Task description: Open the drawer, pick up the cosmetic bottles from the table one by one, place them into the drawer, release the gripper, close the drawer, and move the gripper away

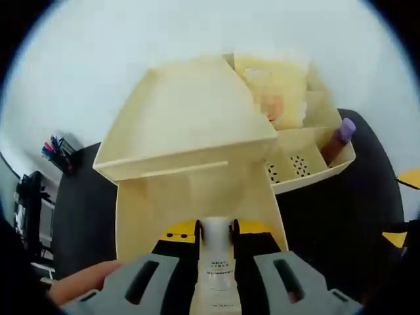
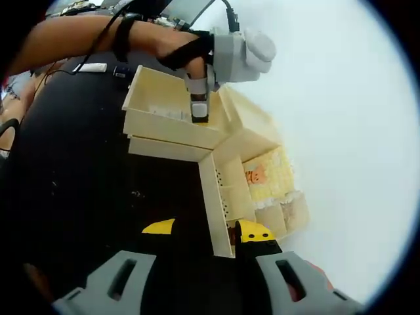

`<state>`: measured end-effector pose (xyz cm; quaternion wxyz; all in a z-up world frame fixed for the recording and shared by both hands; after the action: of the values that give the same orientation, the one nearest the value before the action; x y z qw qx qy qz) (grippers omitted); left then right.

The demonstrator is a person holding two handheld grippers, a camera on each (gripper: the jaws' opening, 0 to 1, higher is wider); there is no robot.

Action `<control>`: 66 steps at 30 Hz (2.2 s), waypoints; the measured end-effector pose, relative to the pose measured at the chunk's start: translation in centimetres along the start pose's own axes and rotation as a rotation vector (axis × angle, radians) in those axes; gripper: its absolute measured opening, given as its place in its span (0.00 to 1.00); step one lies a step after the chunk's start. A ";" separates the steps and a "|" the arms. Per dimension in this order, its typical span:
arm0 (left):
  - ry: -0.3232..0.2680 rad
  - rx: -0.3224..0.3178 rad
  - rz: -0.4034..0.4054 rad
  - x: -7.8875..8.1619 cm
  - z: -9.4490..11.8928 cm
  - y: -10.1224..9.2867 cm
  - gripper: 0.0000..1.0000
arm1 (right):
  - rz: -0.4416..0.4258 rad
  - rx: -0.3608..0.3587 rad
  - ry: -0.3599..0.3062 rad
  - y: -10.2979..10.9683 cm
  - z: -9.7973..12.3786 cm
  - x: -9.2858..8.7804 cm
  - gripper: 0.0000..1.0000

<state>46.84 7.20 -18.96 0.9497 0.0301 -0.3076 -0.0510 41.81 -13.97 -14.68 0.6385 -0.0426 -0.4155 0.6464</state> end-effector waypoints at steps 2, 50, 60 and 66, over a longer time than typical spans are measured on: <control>-0.026 -0.005 0.009 0.1 0.6 0.1 0.15 | 0.000 -0.001 0.002 0.0 0.0 0.0 0.31; -0.467 0.063 0.062 -10.7 23.4 7.6 0.14 | 0.018 -0.018 0.025 0.6 0.7 0.2 0.31; -0.325 0.079 0.088 -17.0 22.4 9.2 0.14 | 0.021 -0.037 0.030 0.3 0.9 0.3 0.31; -0.201 0.072 0.087 -20.4 19.7 9.5 0.14 | 0.034 -0.035 0.032 0.9 0.7 0.5 0.31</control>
<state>19.63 18.50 -14.03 0.9136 0.0455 -0.4040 -0.0015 40.57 -13.71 -14.53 0.6331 -0.0714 -0.4156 0.6492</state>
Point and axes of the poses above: the point that each gripper's makers call its tool centre point, and the gripper's own axes: z roughly backward along the fingers, y roughly to its left, x roughly out of its top, the point moved 7 cm from there along z, roughly backward along the fingers
